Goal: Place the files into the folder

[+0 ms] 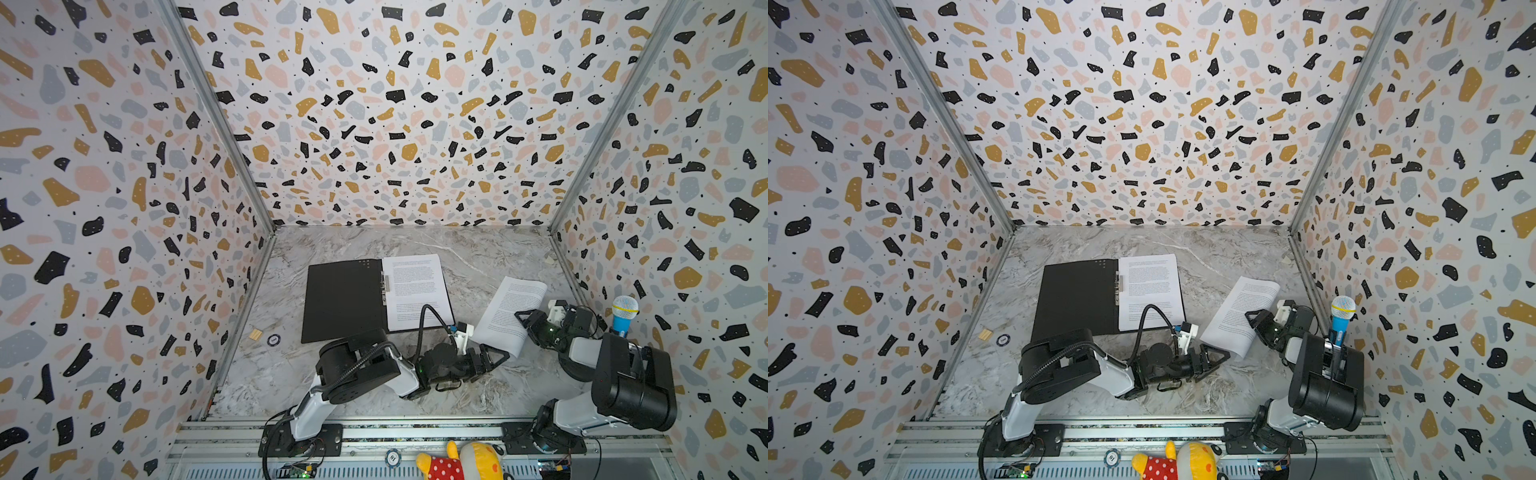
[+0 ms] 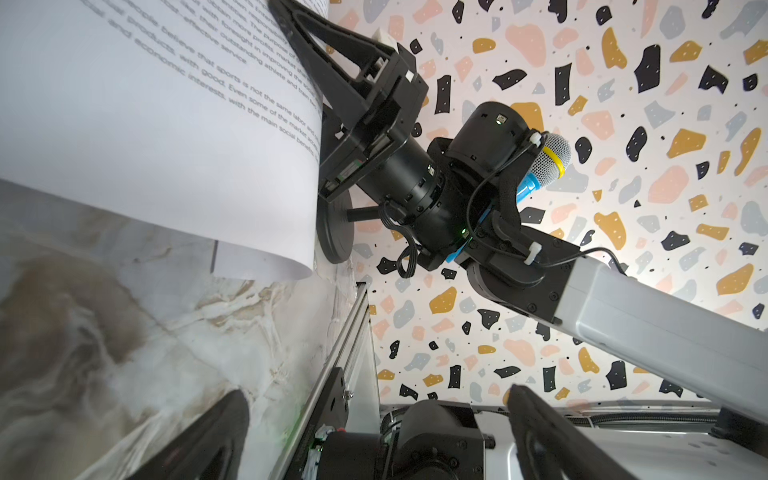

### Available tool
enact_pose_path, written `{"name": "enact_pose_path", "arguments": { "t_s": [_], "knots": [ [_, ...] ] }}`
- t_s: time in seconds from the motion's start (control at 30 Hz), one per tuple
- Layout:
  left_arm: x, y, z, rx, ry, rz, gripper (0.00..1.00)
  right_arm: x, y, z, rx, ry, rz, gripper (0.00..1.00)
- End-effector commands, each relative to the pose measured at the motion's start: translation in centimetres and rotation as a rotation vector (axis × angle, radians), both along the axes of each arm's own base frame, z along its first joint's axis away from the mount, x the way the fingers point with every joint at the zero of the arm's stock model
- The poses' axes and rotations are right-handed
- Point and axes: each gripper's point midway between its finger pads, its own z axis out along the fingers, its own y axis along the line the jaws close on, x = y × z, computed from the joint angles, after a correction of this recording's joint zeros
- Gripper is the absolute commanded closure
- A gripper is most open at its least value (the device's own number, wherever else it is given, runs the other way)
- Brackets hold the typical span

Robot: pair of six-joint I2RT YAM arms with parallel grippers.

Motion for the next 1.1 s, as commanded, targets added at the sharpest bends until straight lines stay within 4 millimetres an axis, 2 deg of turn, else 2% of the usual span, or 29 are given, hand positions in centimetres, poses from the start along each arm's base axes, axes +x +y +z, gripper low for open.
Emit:
{"name": "enact_pose_path", "arguments": {
  "t_s": [0.0, 0.23, 0.6, 0.83, 1.07],
  "knots": [
    [0.7, -0.9, 2.1, -0.136, 0.043, 0.021, 0.06, -1.3, -0.2, -1.5, -0.011, 0.077, -0.018, 0.46],
    [1.2, -2.0, 1.7, -0.167, 0.1, 0.027, 0.1, -1.4, -0.2, -1.6, -0.013, 0.079, -0.021, 0.46],
    [2.0, -2.7, -0.8, -0.157, 0.202, 0.069, 0.18, -1.4, -0.3, -1.7, -0.015, 0.08, -0.026, 0.46],
    [2.8, -2.4, -1.7, -0.133, 0.213, 0.126, 0.22, -1.4, -0.3, -1.8, -0.015, 0.081, -0.028, 0.46],
    [3.8, -3.2, -3.1, -0.101, 0.211, 0.167, 0.26, -1.6, -0.3, -1.9, -0.016, 0.083, -0.031, 0.46]
  ]
}}
